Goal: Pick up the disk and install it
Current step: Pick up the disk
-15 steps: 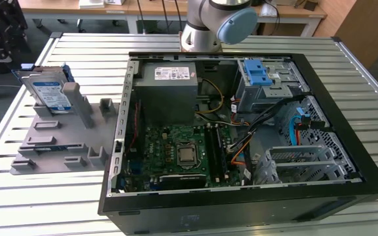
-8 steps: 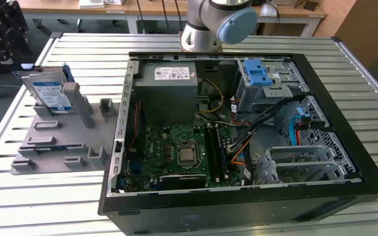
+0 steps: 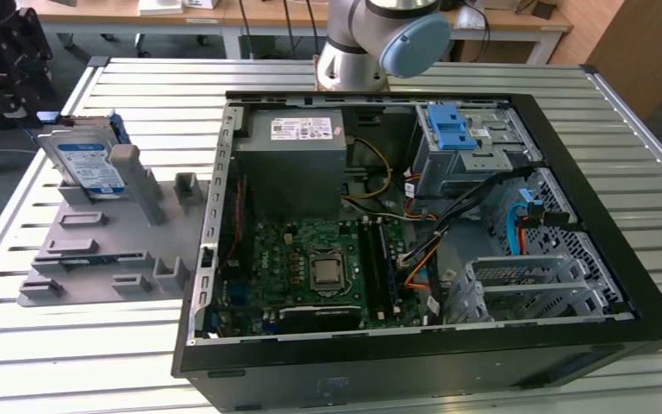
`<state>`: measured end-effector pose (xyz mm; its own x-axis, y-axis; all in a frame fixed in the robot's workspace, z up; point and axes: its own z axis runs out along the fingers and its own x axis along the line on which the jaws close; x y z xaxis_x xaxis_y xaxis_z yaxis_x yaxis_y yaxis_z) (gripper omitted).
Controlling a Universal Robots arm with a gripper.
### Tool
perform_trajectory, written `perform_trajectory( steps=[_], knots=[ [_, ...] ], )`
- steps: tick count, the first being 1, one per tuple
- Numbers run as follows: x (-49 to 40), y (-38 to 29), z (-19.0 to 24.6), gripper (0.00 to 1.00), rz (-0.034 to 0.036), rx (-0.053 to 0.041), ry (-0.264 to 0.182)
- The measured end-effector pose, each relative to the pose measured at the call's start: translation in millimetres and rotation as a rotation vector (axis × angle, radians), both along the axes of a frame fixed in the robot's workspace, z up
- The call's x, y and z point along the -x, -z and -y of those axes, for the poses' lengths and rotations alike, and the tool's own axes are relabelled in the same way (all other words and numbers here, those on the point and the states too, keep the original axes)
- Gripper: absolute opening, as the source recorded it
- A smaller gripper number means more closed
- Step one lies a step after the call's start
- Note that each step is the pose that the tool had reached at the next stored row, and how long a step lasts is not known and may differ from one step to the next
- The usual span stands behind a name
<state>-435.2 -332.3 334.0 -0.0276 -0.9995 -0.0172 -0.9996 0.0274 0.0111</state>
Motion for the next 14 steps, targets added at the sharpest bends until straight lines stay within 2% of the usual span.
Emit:
perform_trajectory(
  steps=[5, 14],
  knots=[
    [0.0, 5.5, 0.0, 0.59, 0.0, 0.0, 0.0],
    [1.4, 19.7, 0.0, 0.59, 0.0001, 0.0, 0.0]
  ],
)
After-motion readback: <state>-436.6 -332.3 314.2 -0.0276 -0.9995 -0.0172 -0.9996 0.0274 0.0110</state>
